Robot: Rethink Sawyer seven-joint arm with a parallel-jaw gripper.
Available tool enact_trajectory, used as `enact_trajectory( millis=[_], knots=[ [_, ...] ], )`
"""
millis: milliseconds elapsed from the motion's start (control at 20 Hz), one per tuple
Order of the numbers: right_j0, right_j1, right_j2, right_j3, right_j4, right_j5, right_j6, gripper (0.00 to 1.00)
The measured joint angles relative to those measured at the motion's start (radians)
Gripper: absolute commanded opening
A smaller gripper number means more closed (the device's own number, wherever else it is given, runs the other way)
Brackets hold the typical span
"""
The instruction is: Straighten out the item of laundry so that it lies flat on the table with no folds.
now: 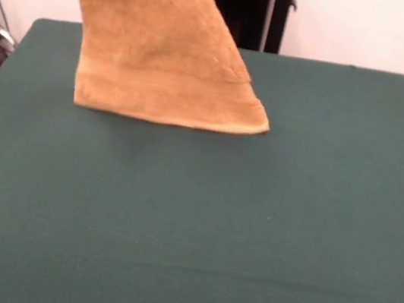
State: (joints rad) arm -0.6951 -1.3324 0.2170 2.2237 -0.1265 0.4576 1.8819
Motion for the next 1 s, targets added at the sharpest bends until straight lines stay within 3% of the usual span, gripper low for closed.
enact_trajectory(
  millis=[400,800,1000],
  knots=[
    [0.072,-0.194,-0.032,0.005,0.077,0.122,0.0,0.0],
    [0.134,-0.264,-0.068,0.005,0.08,0.128,0.0,0.0],
    [0.177,-0.232,-0.07,-0.015,0.047,0.125,0.0,0.0]
  ],
)
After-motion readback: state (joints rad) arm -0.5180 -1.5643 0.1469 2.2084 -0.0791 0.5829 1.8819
